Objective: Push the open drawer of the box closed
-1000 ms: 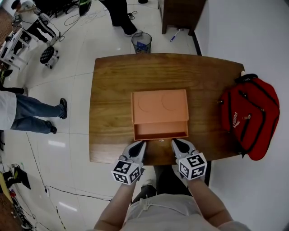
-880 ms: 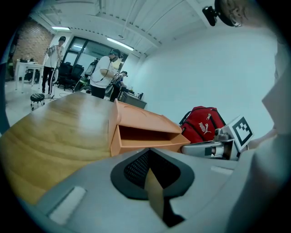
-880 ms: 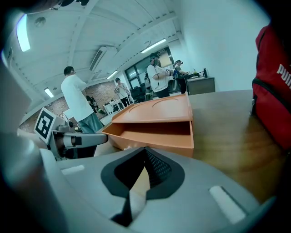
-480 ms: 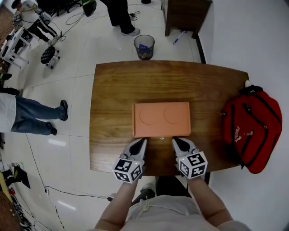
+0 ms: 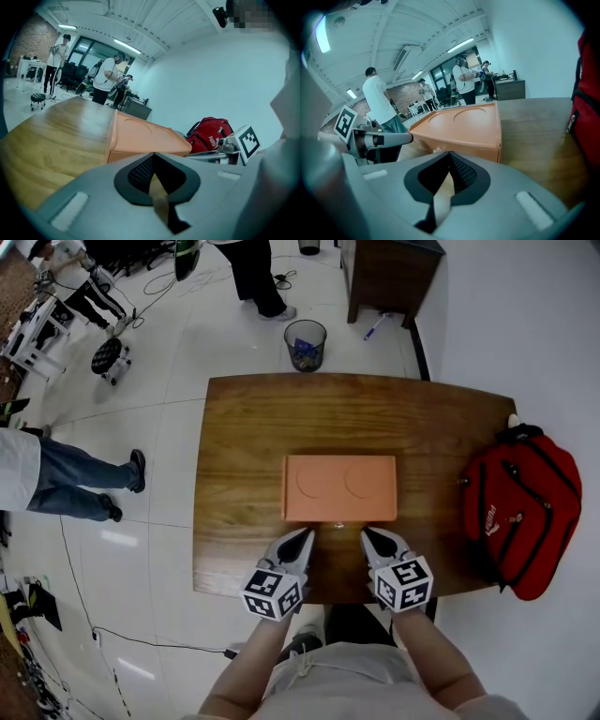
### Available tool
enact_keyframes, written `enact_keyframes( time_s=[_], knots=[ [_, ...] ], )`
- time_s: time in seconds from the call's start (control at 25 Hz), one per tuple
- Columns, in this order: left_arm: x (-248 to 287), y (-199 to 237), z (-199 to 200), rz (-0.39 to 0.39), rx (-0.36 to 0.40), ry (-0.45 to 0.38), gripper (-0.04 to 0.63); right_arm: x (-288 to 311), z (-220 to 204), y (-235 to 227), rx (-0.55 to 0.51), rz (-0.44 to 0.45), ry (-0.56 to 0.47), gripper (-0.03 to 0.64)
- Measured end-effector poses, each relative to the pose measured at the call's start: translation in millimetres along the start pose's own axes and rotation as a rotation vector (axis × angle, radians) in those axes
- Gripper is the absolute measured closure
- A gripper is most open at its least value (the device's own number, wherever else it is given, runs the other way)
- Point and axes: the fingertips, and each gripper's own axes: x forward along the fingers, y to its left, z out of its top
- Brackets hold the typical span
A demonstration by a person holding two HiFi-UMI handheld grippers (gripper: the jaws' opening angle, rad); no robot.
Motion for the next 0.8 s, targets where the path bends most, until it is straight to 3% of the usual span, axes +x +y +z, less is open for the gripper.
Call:
enact_keyframes(
  time_s=[0.2,0.4,0.52,0.64,0.8],
  knots=[
    [-33,-28,27,-0.015,0.101,-0.074,0.590,-30,31,33,-0.082,0.008,-0.110,0.611],
    [-103,-66,56,-0.030,0.162,-0.169,0.589,-83,47,81,-0.179,-0.035,-0.221,0.611],
    [-149,-95,65,-0.048,0.243,-0.241,0.591,-122,49,110,-0.229,-0.070,-0.302,0.611],
    [-190,-121,62,-0.075,0.344,-0.282,0.590,-158,46,145,-0.307,-0.095,-0.360,0.611],
    [-238,-142,39,-0.101,0.387,-0.301,0.589,-200,29,190,-0.340,-0.105,-0.409,0.612]
  ],
)
